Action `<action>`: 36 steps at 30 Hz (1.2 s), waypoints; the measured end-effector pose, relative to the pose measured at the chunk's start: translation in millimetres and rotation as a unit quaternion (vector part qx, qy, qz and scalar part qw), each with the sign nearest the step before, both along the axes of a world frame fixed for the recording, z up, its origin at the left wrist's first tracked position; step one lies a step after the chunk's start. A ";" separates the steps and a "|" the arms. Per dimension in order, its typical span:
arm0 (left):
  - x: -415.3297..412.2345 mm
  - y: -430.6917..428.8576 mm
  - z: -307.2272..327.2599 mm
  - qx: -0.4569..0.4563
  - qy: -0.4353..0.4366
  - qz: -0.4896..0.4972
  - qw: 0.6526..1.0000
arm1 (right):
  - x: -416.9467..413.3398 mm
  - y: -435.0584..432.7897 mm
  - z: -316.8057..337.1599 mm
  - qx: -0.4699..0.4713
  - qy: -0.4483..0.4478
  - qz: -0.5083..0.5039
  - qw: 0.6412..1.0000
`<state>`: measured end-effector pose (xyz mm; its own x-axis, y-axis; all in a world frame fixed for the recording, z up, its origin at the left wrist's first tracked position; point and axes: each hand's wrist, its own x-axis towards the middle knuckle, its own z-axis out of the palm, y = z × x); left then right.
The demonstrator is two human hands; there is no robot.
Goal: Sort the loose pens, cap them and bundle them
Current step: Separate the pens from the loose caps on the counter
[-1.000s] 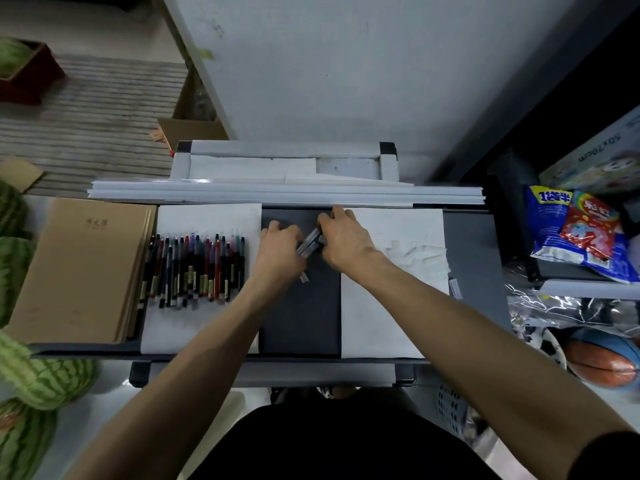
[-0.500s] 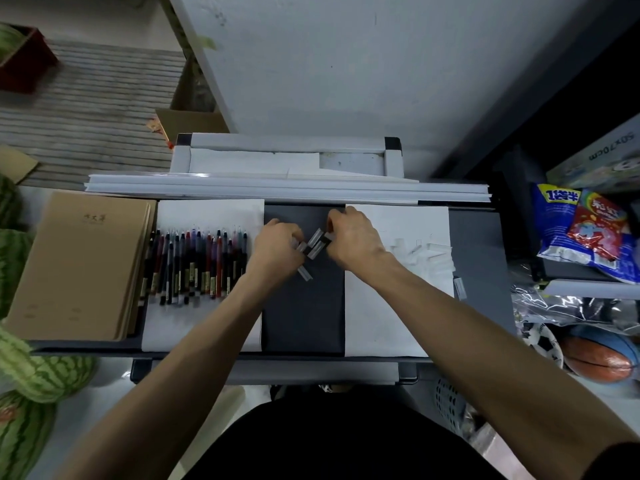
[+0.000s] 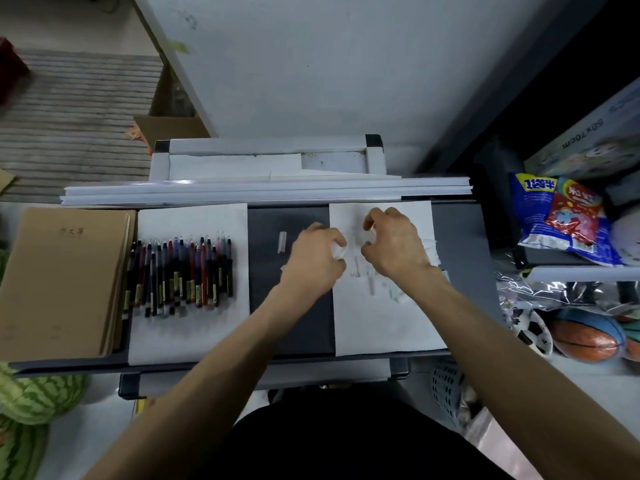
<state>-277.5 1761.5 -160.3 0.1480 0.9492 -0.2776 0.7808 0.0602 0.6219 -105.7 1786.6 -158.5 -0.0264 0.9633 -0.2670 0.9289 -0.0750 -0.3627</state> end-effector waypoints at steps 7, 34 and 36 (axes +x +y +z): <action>41.7 1.4 -9.2 -0.027 -0.024 -0.049 0.998 | 22.5 -9.7 -5.5 -0.021 -0.002 -0.009 1.000; -50.3 -36.5 -21.3 0.013 0.061 0.025 0.998 | -2.5 -42.3 -12.3 0.055 0.021 -0.014 0.998; -26.3 -29.7 -16.8 0.014 0.055 0.005 0.998 | 16.4 -44.4 -14.2 0.052 0.035 -0.056 0.996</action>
<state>-303.8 1731.8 -177.1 0.1083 0.9583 -0.2643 0.8444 0.0516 0.5332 -89.3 1742.2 -172.7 0.0674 0.9838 -0.1662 0.8892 -0.1348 -0.4372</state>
